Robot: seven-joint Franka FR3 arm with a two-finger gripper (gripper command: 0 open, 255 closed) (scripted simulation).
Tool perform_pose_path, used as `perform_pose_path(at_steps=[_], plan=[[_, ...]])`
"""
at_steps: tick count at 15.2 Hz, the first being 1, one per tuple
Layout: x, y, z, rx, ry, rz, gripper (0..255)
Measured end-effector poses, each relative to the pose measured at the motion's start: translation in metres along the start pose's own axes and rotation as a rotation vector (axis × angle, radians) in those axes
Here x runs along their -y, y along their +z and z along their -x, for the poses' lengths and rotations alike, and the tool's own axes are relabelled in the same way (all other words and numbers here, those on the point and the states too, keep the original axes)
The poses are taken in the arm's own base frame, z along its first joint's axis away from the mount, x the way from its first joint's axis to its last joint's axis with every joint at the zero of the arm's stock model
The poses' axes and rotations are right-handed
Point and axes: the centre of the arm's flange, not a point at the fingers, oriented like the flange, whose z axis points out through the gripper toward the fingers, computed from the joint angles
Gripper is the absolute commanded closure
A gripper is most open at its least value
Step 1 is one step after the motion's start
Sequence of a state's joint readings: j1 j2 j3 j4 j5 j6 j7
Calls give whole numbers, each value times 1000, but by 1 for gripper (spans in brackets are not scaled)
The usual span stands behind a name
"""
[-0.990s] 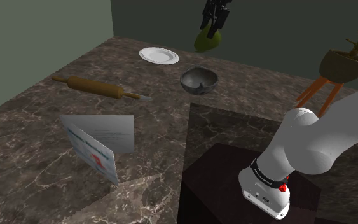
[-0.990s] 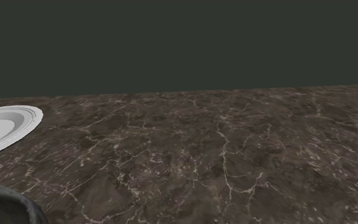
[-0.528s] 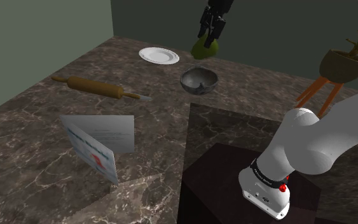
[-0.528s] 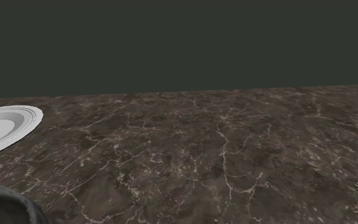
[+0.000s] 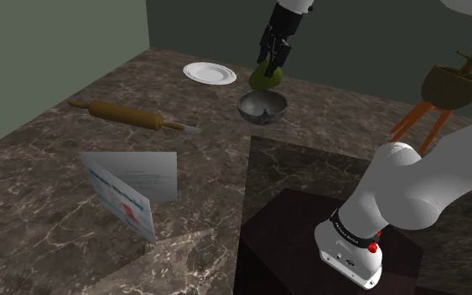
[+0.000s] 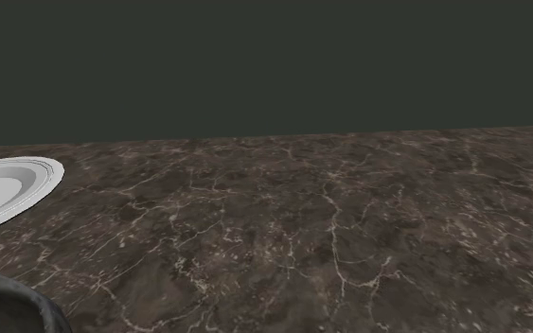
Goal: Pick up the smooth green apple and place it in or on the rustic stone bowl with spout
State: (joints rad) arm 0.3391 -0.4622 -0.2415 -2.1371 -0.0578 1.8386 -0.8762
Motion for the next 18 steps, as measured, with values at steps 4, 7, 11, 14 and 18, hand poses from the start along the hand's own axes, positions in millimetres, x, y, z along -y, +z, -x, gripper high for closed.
perform_pose_path(at_steps=[4, 7, 11, 14, 18], plan=[[2, 16, 2, 0, 0, 0, 255], [2, 18, 3, 0, 0, 0, 255], [2, 18, 3, 0, 0, 0, 0], [2, 18, 3, 0, 0, 1, 0], [3, 3, 2, -1, 0, 1, 0]])
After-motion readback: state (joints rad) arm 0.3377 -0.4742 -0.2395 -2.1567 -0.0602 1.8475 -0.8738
